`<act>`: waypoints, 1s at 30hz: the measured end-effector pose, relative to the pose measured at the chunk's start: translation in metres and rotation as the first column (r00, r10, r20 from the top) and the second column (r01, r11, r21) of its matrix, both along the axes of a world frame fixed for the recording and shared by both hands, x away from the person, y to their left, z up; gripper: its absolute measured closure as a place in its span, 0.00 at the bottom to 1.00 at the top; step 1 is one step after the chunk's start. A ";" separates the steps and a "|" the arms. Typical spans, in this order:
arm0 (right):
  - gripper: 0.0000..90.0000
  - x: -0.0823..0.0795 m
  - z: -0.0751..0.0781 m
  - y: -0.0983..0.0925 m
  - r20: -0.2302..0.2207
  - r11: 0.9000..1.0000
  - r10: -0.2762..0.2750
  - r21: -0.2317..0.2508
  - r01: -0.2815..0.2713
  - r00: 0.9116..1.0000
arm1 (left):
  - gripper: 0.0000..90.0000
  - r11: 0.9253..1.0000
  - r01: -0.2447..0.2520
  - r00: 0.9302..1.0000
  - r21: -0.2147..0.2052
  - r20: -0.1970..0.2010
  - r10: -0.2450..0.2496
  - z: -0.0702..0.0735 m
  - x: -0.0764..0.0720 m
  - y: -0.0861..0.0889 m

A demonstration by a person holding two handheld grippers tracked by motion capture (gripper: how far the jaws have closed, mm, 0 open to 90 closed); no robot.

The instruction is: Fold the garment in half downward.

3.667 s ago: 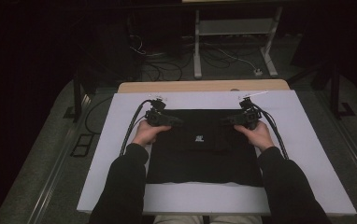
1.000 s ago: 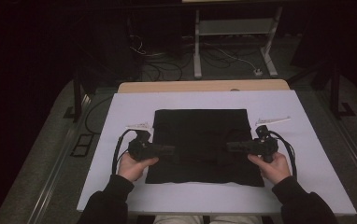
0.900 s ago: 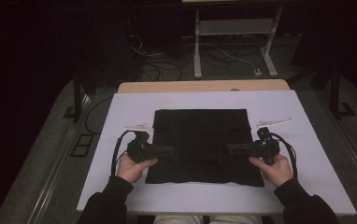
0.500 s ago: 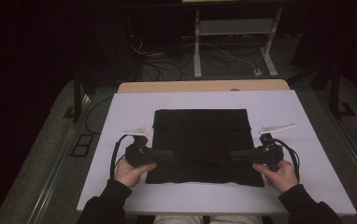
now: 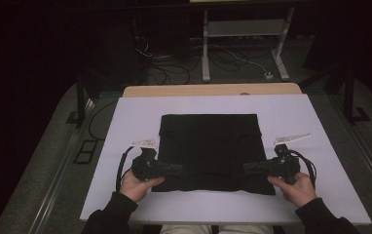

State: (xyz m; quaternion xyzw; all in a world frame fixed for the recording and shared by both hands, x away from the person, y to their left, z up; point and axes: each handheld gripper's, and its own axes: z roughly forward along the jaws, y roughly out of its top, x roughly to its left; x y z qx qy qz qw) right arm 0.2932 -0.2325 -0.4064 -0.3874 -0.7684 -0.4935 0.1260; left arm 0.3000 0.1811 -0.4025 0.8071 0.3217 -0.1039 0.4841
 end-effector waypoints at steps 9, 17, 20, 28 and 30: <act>0.94 -0.011 -0.004 0.001 -0.023 0.998 0.051 -0.023 -0.052 0.998 | 0.98 0.996 0.071 0.997 0.063 0.001 -0.071 -0.003 -0.014 -0.003; 0.94 -0.020 -0.009 0.004 -0.047 0.994 0.085 -0.062 -0.088 0.995 | 0.98 0.990 0.105 0.995 0.093 -0.004 -0.105 -0.005 -0.022 -0.004; 0.94 -0.022 -0.010 0.004 -0.054 0.994 0.087 -0.066 -0.090 0.995 | 0.98 0.989 0.111 0.994 0.102 -0.009 -0.111 -0.006 -0.023 -0.005; 0.94 -0.025 -0.013 0.005 -0.069 0.990 0.098 -0.090 -0.104 0.993 | 0.98 0.978 0.151 0.988 0.145 -0.037 -0.147 -0.011 -0.026 -0.008; 0.94 -0.025 -0.014 0.006 -0.071 0.990 0.099 -0.094 -0.105 0.993 | 0.98 0.974 0.162 0.987 0.160 -0.041 -0.157 -0.012 -0.026 -0.010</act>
